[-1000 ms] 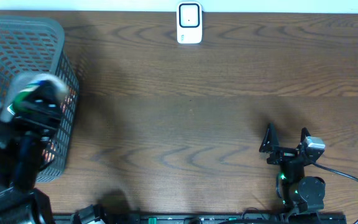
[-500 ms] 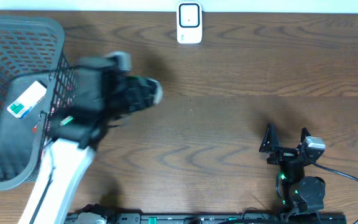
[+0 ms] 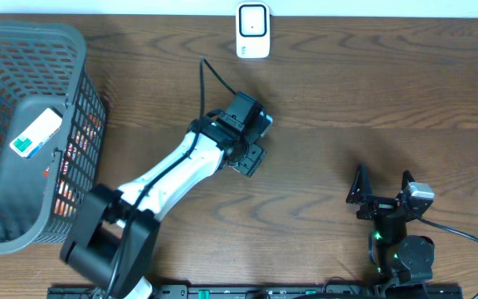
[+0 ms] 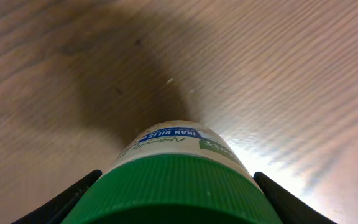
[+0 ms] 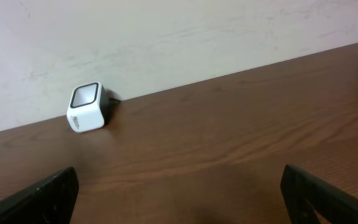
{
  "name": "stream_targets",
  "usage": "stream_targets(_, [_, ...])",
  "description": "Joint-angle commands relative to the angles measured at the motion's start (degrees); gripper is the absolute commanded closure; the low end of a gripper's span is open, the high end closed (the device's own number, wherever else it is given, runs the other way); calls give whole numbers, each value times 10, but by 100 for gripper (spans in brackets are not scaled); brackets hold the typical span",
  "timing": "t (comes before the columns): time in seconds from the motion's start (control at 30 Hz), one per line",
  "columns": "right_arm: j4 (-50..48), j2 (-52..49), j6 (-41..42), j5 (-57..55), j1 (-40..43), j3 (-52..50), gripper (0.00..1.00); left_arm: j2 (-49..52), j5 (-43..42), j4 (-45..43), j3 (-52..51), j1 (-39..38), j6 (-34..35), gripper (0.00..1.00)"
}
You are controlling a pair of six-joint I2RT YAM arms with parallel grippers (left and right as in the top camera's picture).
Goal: Scan the item barcode
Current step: 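Lift the bottle out with the left gripper and set it on the table center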
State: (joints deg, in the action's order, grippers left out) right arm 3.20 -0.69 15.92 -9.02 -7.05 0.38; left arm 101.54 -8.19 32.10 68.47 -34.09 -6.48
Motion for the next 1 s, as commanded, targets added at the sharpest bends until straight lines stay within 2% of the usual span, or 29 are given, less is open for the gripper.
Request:
stream_targets(0.0, [2,2,3,-4,-5,-1,1,29,19,-20,-2,0,-71,34])
stream_targets(0.13, [2,3,3,-4,-5,-1,1,39,18,-29,-2,0,-98,34])
stream_targets(0.3, [2,3,3,-4,-5,-1,1,40,24,-17,-2,0,-134,21])
stream_targets(0.43, [2,3,3,-4,-5,-1,1,29,108,29,8,0,-133,16])
stream_targets(0.5, [2,2,3,-4,-5,-1,1,-6,91,66,38,-1,-109,13])
stream_targets(0.57, [2,2,3,-4,-5,-1,1,-57,37,89,61,-5,-108,11])
stream_targets(0.67, [2,2,3,-4,-5,-1,1,-153,-49,96,78,-12,-108,7])
stream_targets(0.7, [2,3,3,-4,-5,-1,1,-189,-49,97,78,-13,-98,6])
stream_targets(0.83, [2,2,3,-4,-5,-1,1,-328,111,95,79,5,70,6])
stream_targets(0.87, [2,2,3,-4,-5,-1,1,-364,170,94,80,17,129,2])
stream_targets(0.97, [2,2,3,-4,-5,-1,1,-453,294,108,87,75,242,1])
